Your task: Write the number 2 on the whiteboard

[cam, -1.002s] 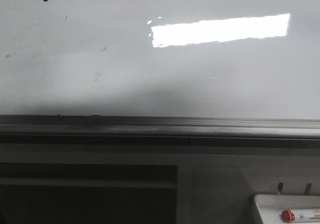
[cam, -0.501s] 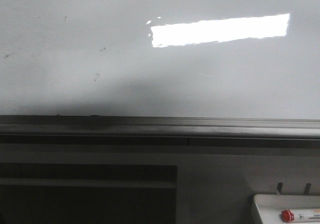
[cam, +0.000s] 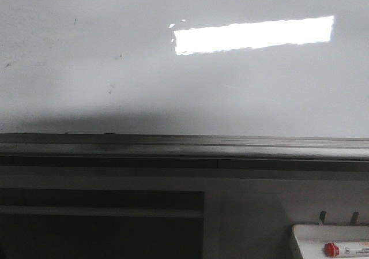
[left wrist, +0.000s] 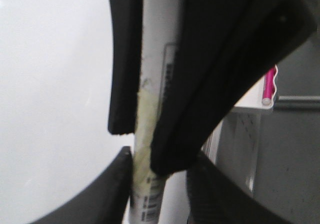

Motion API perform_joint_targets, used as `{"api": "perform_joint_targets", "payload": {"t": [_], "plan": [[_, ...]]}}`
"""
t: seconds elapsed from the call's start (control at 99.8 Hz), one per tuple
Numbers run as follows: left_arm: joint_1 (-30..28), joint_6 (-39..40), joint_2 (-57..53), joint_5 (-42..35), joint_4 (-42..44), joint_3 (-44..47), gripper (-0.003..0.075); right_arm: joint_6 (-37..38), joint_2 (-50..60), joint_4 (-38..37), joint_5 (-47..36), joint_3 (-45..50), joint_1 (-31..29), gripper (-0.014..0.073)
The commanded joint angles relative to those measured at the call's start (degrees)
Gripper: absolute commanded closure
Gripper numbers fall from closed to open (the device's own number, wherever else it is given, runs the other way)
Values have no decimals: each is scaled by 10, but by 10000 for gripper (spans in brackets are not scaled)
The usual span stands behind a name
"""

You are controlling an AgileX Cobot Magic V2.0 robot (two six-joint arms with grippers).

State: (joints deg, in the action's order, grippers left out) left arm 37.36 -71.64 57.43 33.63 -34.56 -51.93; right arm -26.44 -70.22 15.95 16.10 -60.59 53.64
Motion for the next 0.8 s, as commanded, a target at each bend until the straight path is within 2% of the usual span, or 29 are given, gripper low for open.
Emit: {"api": "perform_joint_targets", "payload": {"t": [0.0, 0.03, 0.08, 0.21, 0.331, 0.441, 0.511, 0.791], "plan": [[6, 59, -28, -57, -33, -20, 206, -4, 11, 3, -58, -21, -1, 667], [6, 73, -41, -67, -33, -20, 155, -4, 11, -1, -63, -21, -1, 667], [4, 91, -61, -74, -33, -20, 130, -4, 11, -12, -72, -21, -1, 667], [-10, 97, -133, -75, -33, -20, 202, -4, 5, -39, -104, -21, -10, 667], [-44, 158, -206, -78, -8, -20, 360, -4, -19, -39, -139, -21, -43, 667], [-89, 240, -271, -75, 43, -7, 596, -4, -48, -39, -167, -25, -70, 667], [-114, 258, -304, -60, 67, 6, 745, -4, -72, -39, -158, -41, -80, 667], [-163, 258, -383, -21, 72, 50, 741, -5, -155, -99, -118, -100, -87, 664]]}}
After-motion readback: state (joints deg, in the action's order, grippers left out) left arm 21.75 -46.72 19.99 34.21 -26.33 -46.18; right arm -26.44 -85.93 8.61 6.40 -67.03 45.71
